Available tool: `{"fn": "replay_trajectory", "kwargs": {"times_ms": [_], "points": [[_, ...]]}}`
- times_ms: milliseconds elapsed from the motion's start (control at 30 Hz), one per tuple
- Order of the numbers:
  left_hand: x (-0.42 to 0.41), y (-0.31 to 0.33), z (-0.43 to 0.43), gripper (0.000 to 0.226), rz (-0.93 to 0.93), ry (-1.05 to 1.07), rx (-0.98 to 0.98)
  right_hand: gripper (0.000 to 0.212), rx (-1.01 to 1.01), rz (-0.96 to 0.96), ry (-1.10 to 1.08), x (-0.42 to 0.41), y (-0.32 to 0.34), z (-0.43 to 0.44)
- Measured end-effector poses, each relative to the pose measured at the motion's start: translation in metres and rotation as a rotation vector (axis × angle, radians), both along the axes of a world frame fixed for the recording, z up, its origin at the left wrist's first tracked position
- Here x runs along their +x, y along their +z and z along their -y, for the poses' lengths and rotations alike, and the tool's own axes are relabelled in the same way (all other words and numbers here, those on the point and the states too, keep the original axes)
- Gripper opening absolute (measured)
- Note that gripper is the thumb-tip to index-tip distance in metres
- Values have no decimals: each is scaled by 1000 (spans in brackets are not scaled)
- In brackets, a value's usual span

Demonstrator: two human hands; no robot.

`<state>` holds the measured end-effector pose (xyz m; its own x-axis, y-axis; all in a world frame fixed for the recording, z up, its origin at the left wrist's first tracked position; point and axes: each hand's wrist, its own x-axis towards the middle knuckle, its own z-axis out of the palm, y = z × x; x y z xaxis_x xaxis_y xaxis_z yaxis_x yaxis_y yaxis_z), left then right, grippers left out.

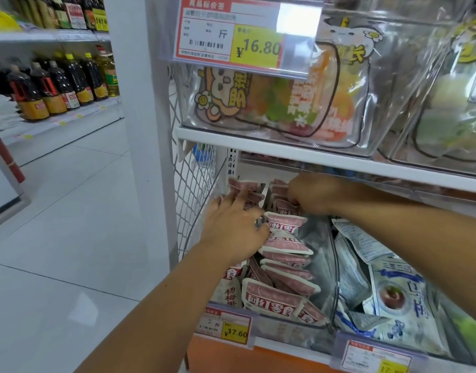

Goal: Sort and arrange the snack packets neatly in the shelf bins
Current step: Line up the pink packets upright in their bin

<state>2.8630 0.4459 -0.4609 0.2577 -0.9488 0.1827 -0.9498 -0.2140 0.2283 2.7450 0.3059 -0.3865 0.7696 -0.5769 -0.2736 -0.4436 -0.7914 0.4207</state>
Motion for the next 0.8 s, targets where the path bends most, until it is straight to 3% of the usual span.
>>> {"fn": "replay_trajectory", "kwargs": {"times_ms": [133, 300, 433, 600, 700, 800], "points": [[2, 0, -1, 51, 5, 1, 0, 18, 76, -38, -56, 8, 5, -4], [0, 2, -3, 52, 3, 7, -24, 23, 195, 135, -38, 3, 8, -3], [1, 6, -4, 55, -20, -29, -36, 25, 176, 144, -69, 4, 8, -8], [7, 24, -17, 65, -55, -111, -10, 27, 318, 262, -6, -10, 22, -34], [6, 36, -33, 63, -230, -188, 41, 17, 190, 232, -31, -4, 6, -38], [0, 45, -46, 58, -260, -226, 133, 24, 27, 326, -67, 4, -7, -28]]}}
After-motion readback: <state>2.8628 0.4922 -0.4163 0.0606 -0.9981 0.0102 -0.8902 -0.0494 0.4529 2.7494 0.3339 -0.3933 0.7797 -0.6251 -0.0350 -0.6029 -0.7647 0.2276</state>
